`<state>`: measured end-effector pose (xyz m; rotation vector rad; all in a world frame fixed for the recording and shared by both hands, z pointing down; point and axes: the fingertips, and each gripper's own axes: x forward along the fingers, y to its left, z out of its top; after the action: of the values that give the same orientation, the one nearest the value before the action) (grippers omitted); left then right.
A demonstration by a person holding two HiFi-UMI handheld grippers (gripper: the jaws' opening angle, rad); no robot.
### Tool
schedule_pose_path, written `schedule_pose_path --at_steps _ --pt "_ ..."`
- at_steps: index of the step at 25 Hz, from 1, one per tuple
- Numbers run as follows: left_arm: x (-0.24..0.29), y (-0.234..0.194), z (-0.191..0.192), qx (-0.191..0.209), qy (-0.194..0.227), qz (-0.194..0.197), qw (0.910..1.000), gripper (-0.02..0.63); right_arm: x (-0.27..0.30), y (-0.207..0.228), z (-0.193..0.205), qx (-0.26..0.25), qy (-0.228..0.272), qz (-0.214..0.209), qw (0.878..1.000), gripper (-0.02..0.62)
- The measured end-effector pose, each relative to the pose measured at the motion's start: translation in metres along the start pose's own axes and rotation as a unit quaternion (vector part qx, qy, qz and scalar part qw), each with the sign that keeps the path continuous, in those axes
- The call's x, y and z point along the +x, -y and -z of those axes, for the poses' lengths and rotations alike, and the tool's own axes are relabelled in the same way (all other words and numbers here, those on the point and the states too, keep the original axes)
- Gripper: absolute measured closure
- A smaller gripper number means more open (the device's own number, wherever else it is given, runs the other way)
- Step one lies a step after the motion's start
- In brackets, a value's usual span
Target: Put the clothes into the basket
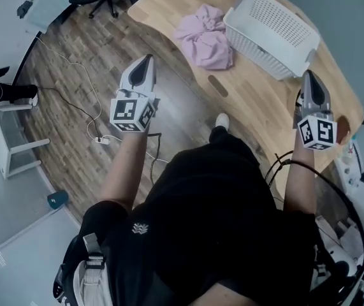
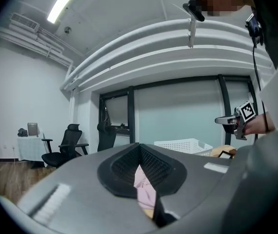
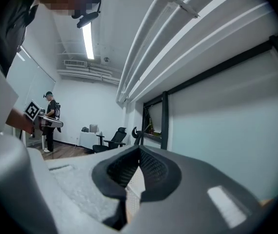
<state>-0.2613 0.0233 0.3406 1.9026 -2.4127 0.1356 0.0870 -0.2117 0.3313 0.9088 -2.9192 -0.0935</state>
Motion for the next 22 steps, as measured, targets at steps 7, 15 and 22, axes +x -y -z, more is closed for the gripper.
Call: schedule_pose_path --at_steps 7,15,22 --pt "0.092 0.005 0.035 0.01 -0.014 -0.005 0.9998 0.6 0.073 0.05 0.048 0.017 0.003 -0.012 1.0 0.594" --pt "0.158 0.0 0.074 0.029 -0.052 0.022 0.998 0.6 0.113 0.06 0.066 -0.015 -0.017 -0.008 1.0 0.594" --pt "0.217 0.001 0.111 0.027 -0.062 0.091 0.9935 0.6 0.127 0.065 0.076 -0.026 -0.033 0.019 0.999 0.594"
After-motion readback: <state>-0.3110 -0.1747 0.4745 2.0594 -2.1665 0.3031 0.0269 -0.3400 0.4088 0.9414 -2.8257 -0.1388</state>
